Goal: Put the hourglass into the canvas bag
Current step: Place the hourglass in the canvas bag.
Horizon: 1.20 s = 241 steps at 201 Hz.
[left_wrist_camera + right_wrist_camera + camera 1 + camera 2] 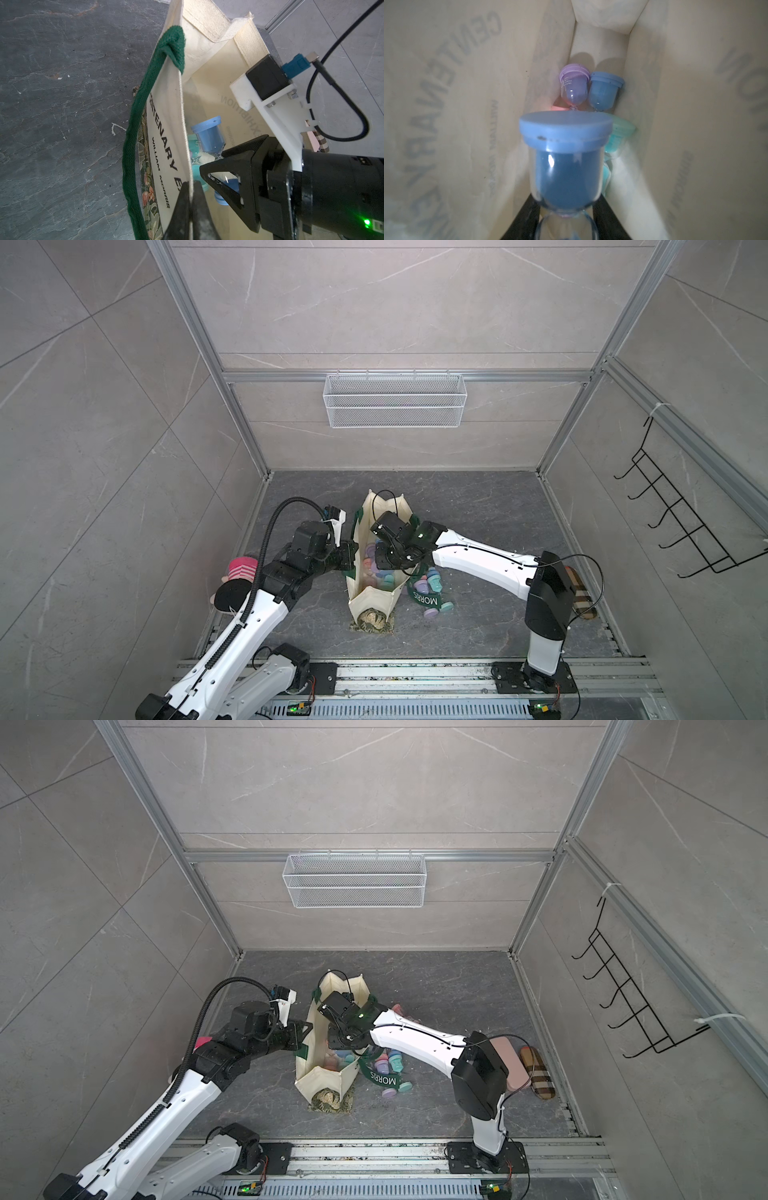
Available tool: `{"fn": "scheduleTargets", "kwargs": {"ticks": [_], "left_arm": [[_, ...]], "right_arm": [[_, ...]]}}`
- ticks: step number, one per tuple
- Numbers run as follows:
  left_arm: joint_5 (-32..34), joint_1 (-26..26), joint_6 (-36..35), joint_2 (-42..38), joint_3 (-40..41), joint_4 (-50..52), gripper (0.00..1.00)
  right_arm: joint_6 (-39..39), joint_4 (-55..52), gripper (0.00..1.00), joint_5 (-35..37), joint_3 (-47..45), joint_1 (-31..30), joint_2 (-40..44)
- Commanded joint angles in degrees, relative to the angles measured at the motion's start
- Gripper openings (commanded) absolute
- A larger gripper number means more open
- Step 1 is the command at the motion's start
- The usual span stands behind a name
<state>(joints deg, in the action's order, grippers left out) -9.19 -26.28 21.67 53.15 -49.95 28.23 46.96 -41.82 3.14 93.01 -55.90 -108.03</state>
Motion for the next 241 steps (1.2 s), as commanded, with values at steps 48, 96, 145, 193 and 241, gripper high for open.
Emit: {"fn": "scheduleTargets", "kwargs": {"ticks": [48, 96, 145, 193, 241], "left_arm": [[-1.3, -0.3, -0.7, -1.1, -0.2, -1.7, 0.0], [-1.4, -0.2, -0.7, -1.2, -0.2, -1.7, 0.0], [-1.3, -0.2, -0.7, -1.3, -0.2, -1.7, 0.0], [-1.3, -0.2, -0.7, -1.3, -0.2, -1.7, 0.0], [-1.4, -0.3, -0.7, -1.3, -0.3, -1.7, 0.0]], "right_arm": [[1.2, -1.2, 0.0, -0.2, 1.8, 0.3, -2.2], [1.2, -1.6, 0.13, -0.2, 2.1, 0.4, -2.6], [1.2, -1.7, 0.3, -0.2, 2.2, 0.4, -2.3], [0.6, -1.8, 0.47, -0.1, 2.3, 0.4, -1.3], [-0.5, -3.0, 0.51, 0.2, 3.8, 0.1, -0.2]]}}
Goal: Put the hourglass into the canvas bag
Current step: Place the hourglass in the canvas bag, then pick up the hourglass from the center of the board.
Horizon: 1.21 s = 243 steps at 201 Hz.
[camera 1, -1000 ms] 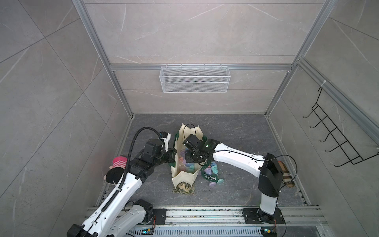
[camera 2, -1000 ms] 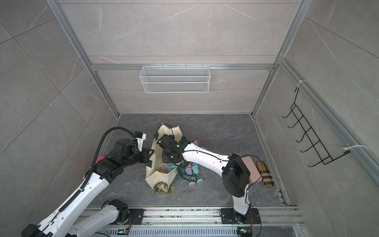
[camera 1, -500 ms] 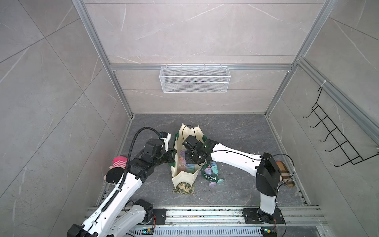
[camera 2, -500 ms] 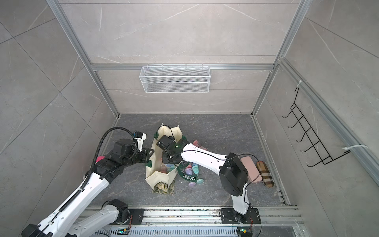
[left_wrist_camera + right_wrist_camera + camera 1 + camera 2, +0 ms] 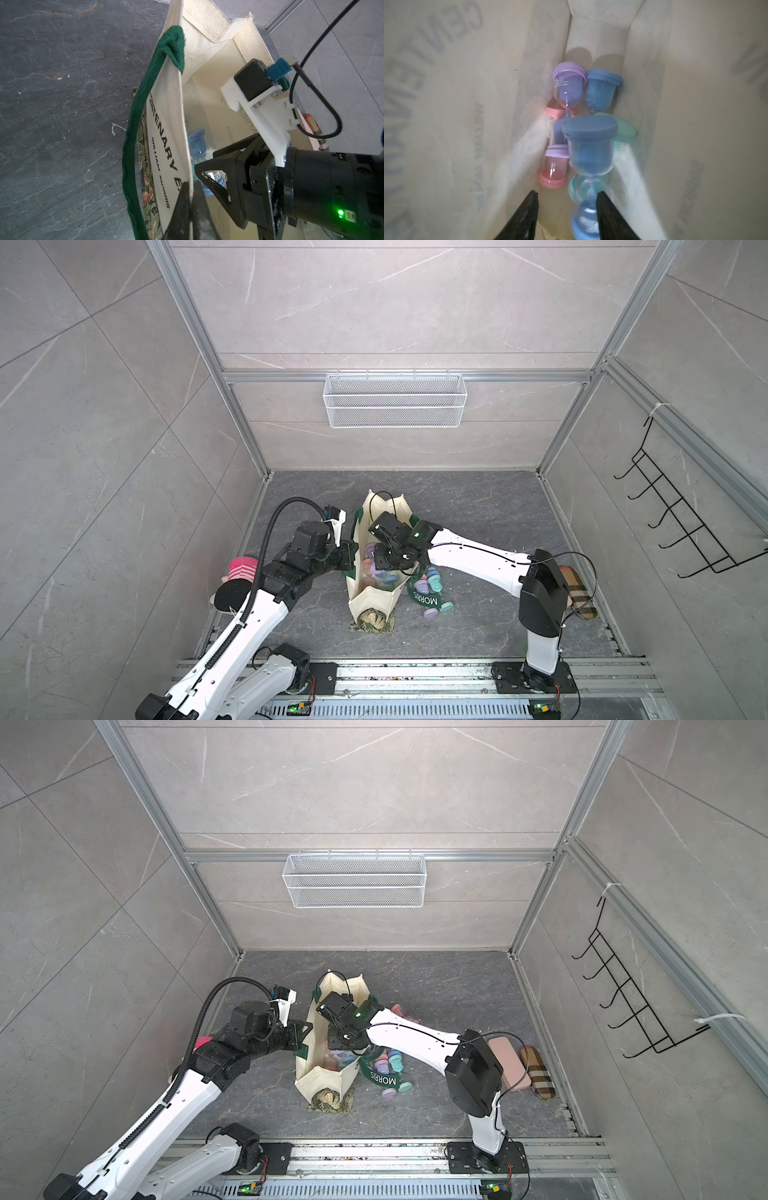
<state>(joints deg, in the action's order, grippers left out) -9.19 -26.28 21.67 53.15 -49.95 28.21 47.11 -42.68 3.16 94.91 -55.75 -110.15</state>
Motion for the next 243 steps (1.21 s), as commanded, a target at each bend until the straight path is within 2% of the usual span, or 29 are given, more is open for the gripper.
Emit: {"fn": "scheduleTargets", "kwargs": {"ticks": [1, 35, 88, 141, 183, 215, 243], "left_arm": [[-1.4, -0.3, -0.7, -1.3, -0.3, -1.7, 0.0], [-1.3, -0.3, -0.7, -1.1, -0.3, -1.7, 0.0], [-1.4, -0.3, -0.7, -1.1, -0.3, -1.7, 0.0], [-1.4, -0.2, -0.7, -0.9, -0.3, -1.7, 0.0], [-1.3, -0.3, -0.7, -0.9, -0.3, -1.7, 0.0], [-1.1, -0.3, -0.7, -1.1, -0.2, -1.6, 0.0], [-1.3, -0.2, -0.8, -1.0, -0.3, -1.7, 0.0]], "right_arm": [[-0.7, -2.1, 0.51, 0.2, 2.0, 0.0, 1.9], [-2.4, -3.1, 0.52, 2.3, 3.6, -1.2, 4.2], [-6.3, -4.8, 0.52, 10.2, 6.5, -4.1, 11.6], [-7.0, -3.4, 0.52, 17.1, 1.6, -4.4, 21.9], [-5.8, -6.9, 0.54, 23.1, -0.9, -4.4, 26.4], [-3.3, -8.3, 0.56, 23.9, -6.7, -1.0, 30.7], [-1.8, -9.0, 0.57, 17.0, -13.0, 8.0, 33.4]]}}
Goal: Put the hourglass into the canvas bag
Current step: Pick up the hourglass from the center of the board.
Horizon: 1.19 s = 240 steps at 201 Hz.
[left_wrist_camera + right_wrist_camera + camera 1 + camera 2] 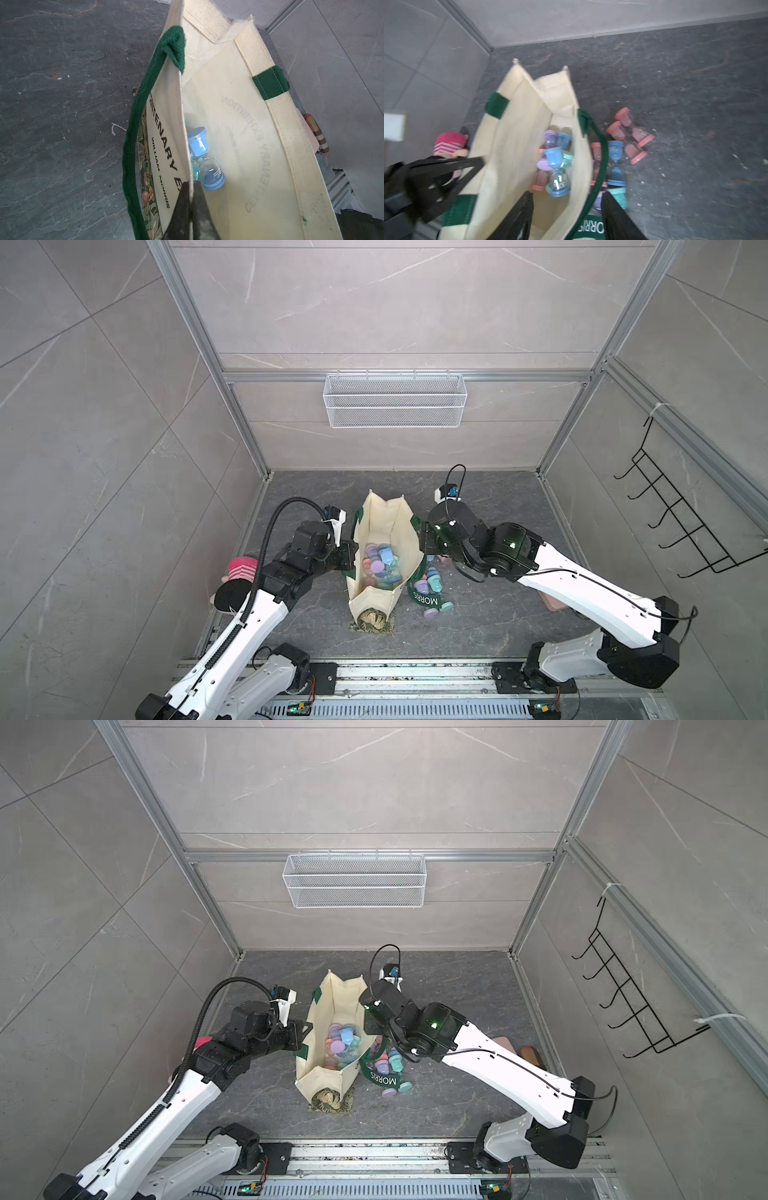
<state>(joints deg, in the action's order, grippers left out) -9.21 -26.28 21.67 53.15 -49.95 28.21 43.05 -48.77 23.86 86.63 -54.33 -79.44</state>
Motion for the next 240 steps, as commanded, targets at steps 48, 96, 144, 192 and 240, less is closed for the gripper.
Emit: {"fn": "scheduleTargets", "kwargs": {"ticks": [48, 96, 144, 192, 240], "left_arm": [[-1.0, -0.3, -0.8, -1.4, -0.2, -1.6, 0.0], [-1.2, -0.2, -0.8, -0.9, -0.3, -1.6, 0.0], [-0.9, -0.3, -0.7, -0.9, -0.1, -1.6, 0.0], [-1.2, -0.3, -0.8, -0.7, -0.1, -1.6, 0.0], [-0.7, -0.2, -0.8, -1.1, 0.0, -1.5, 0.0]], "right_arm": [[0.0, -1.1, 0.58, -12.1, -13.8, 18.2, 1.0], [-4.7, 2.3, 0.59, -16.0, -13.3, 22.1, -5.6], [-9.5, 5.2, 0.59, -19.6, -7.2, 23.2, -16.3], [-13.2, 4.9, 0.6, -20.0, -0.9, 25.2, -26.6], [-17.1, 2.4, 0.59, -23.0, 5.8, 28.7, -36.5]]}}
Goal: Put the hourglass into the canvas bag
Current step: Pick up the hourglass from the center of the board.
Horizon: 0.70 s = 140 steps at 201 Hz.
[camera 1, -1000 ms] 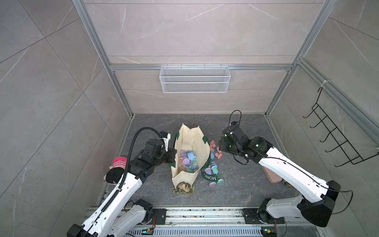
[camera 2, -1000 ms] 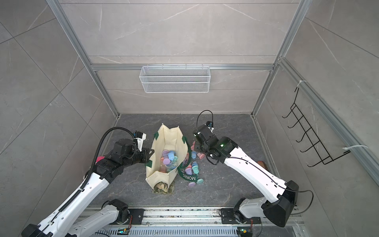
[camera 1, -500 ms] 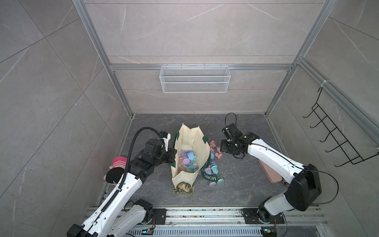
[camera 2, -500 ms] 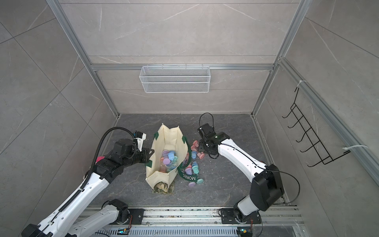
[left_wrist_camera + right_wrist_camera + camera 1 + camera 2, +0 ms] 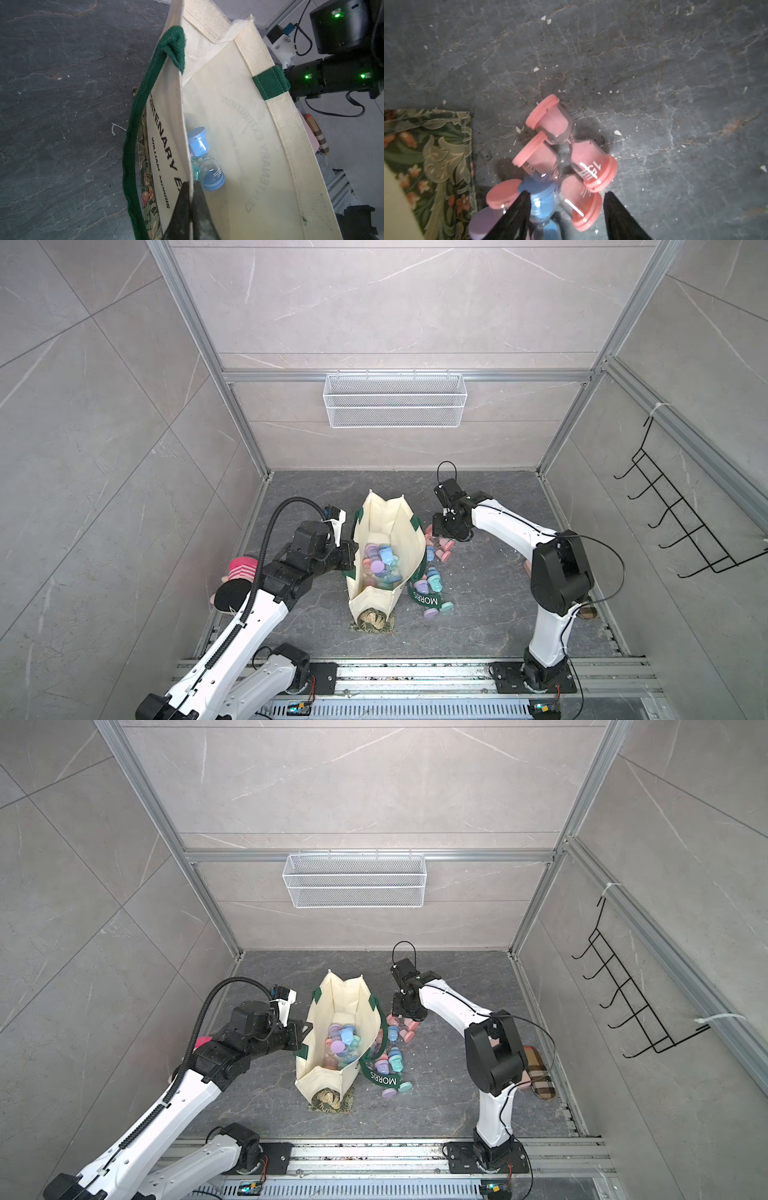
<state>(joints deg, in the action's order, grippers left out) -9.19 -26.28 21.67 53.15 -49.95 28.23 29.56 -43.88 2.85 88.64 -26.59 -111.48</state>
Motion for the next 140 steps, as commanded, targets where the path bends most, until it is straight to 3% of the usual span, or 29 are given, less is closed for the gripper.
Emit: {"fn": "scheduleTargets", "kwargs": {"ticks": [1, 97, 140], "left_arm": [[-0.7, -0.2, -0.8, -1.1, 0.0, -1.5, 0.0], [-1.0, -0.2, -0.8, -1.1, 0.0, -1.4, 0.0], [-1.1, -0.3, -0.8, -1.1, -0.1, -1.5, 0.0]], "right_arm": [[-3.7, -2.7, 0.59, -2.0, 4.0, 0.9, -4.6], [-2.8, -6.0, 0.55, -0.2, 6.8, 0.9, -12.0], [-1.2, -5.0, 0.52, 1.3, 3.3, 1.4, -10.5]]}}
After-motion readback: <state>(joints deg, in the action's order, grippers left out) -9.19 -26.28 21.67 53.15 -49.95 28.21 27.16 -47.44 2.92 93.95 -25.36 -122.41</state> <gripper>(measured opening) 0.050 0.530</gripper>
